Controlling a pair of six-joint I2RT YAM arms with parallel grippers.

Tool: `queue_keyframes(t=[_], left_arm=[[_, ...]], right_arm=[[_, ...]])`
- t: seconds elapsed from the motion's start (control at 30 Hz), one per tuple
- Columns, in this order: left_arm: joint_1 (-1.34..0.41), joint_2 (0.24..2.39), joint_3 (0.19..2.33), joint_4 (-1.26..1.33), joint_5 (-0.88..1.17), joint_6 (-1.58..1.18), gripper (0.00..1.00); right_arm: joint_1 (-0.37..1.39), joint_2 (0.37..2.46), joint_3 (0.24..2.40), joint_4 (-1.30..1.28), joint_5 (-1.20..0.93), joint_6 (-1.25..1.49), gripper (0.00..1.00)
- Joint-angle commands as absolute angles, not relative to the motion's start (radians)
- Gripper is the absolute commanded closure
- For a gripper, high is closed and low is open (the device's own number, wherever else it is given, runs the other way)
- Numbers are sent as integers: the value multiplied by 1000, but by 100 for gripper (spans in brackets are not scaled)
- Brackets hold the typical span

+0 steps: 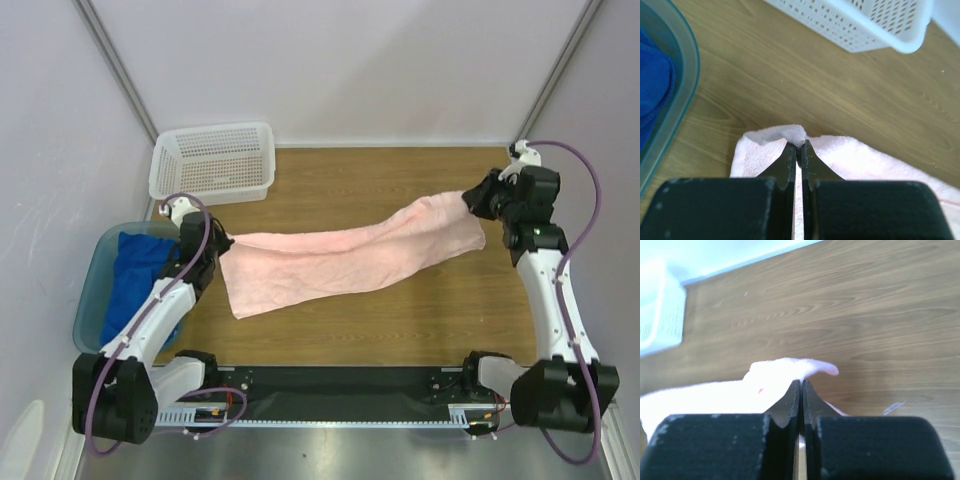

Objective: Fold and stack the towels
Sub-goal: Flatten out the crumpled towel

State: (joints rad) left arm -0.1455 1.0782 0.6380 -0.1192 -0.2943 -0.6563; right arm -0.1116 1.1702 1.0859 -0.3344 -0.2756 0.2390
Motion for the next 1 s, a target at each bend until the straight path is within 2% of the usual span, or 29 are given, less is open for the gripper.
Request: queue_keyframes(t=[0.0, 0.13, 0.23, 0.27, 0.37, 0.43, 0.5, 0.7, 0.97], left_arm=[[-146, 1034, 655, -120, -333, -638, 100], [-146, 1035, 644, -136, -333, -652, 100], [-146, 1034, 624, -140, -325, -663, 100], [-146, 1032, 614, -143, -325, -664, 100], [-146, 1025, 595, -130, -319, -670, 100], [-146, 1023, 592, -123, -314, -670, 99], [-146, 1026, 591, -121, -314, -670, 100], [-146, 1032, 581, -120, -304, -676, 100], [-146, 1046, 569, -115, -305, -678, 100]], right_arm=[[-101, 1111, 986, -408, -336, 156, 93], [-101, 1172, 1008, -705, -278, 187, 80], [-103, 1213, 1028, -851, -200, 244, 58], [-103, 1213, 1026, -860, -178, 259, 40], [-117, 1195, 1048, -838, -166, 314, 15], [-127, 1192, 1060, -763, -184, 391, 8], [-140, 1203, 1057, -659, -212, 457, 5], [-161, 1273, 977, -488, -141, 693, 4], [-242, 1197, 718, -316, -190, 923, 11]])
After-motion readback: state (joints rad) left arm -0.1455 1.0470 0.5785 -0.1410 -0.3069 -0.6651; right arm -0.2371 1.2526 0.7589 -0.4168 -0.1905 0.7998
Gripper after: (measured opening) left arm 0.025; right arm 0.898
